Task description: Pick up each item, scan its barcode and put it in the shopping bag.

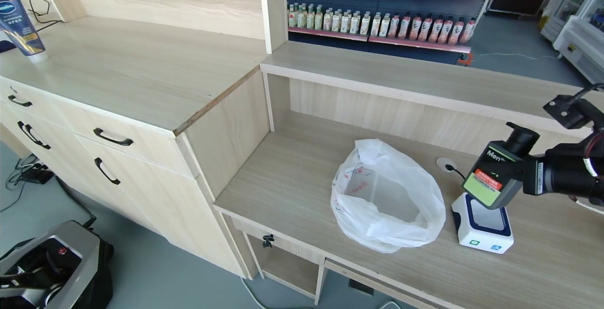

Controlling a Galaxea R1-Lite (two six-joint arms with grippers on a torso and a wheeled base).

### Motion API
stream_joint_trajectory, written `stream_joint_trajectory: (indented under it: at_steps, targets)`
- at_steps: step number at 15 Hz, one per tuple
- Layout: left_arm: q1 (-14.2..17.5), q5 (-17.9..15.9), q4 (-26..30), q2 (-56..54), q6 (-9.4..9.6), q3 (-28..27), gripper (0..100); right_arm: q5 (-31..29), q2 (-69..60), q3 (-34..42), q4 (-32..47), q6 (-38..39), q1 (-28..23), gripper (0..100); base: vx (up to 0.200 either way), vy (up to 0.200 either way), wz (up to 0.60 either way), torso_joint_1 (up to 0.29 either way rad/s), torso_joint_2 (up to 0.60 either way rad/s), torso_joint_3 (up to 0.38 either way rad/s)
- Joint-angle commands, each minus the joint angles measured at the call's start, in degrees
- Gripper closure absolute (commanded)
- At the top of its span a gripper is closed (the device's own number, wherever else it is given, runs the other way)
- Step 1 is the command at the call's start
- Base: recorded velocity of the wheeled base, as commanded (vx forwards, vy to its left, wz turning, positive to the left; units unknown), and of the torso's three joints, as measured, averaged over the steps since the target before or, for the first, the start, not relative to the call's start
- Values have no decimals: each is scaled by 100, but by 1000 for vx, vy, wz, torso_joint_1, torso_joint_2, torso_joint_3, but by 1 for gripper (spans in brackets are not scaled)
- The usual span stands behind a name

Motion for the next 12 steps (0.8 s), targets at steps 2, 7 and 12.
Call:
stream_joint_trajectory:
  at_steps: [2, 7, 12]
  targets:
    - [3, 0, -1, 6, -2, 0, 0, 926, 541, -85, -89, 38, -515, 100, 0, 0, 0, 0, 0, 0]
    - [3, 0, -1, 6, -2, 0, 0, 1638, 1042, -182, -115, 610, -1078, 100, 0, 0, 0, 0, 0, 0]
    - [3, 0, -1, -2, -2, 0, 0, 1682, 1860, -604, -238, 926, -1658, 100, 0, 0, 0, 0, 0, 0]
